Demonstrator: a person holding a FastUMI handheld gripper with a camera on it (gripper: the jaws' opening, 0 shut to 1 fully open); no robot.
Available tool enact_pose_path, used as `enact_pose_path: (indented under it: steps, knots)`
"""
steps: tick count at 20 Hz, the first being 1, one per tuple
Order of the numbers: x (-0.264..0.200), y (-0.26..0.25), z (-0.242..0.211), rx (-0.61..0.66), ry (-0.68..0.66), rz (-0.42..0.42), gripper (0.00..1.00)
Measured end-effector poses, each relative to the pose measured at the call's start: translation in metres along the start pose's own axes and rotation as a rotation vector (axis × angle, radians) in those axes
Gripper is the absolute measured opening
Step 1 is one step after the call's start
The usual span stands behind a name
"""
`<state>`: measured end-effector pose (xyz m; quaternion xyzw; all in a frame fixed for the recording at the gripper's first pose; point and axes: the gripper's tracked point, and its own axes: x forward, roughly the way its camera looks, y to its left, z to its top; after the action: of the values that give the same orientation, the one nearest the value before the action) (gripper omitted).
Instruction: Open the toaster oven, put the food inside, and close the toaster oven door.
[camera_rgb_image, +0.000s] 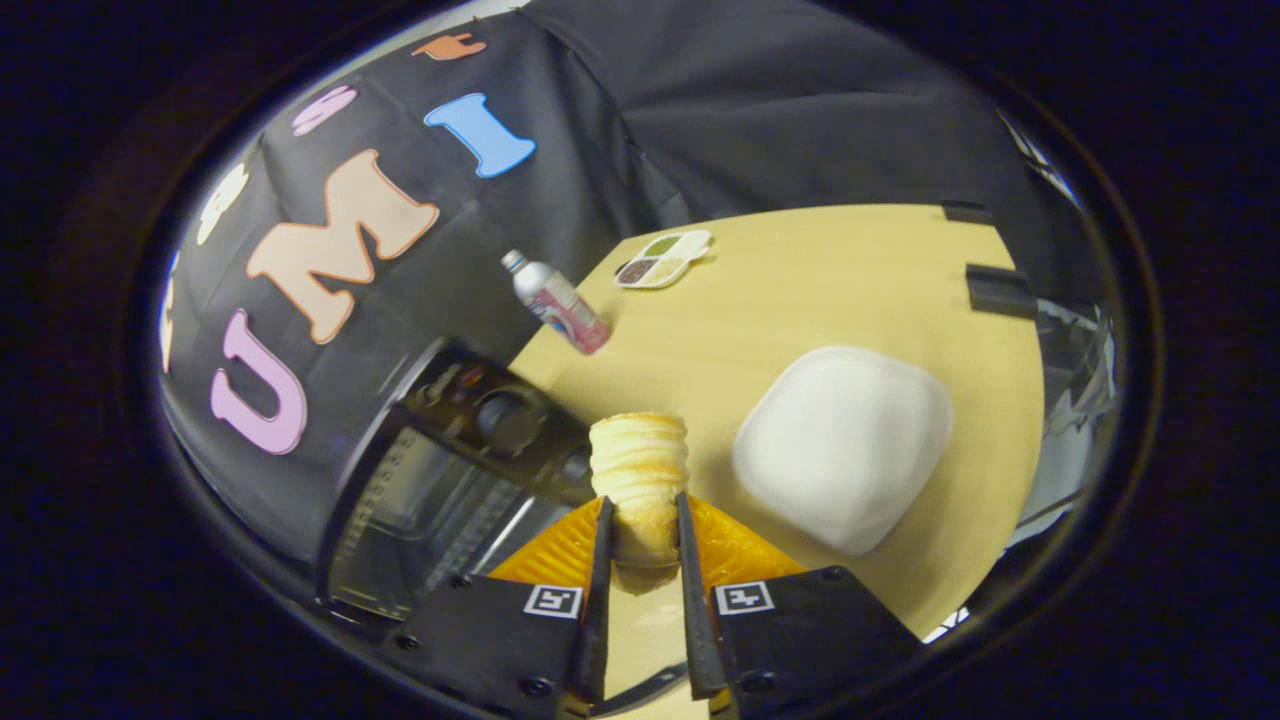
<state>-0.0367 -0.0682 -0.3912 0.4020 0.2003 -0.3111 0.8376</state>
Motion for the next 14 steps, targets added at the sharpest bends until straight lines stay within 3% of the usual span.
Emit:
enact_pose_path:
  steps: [3, 7, 14]
  knots:
    - [-0.006, 0.057, -0.036, 0.081, 0.021, 0.087, 0.34]
    - [0.002, 0.107, -0.064, 0.106, 0.045, 0.128, 0.34]
    - [0.041, 0.150, -0.098, 0.088, 0.086, 0.187, 0.35]
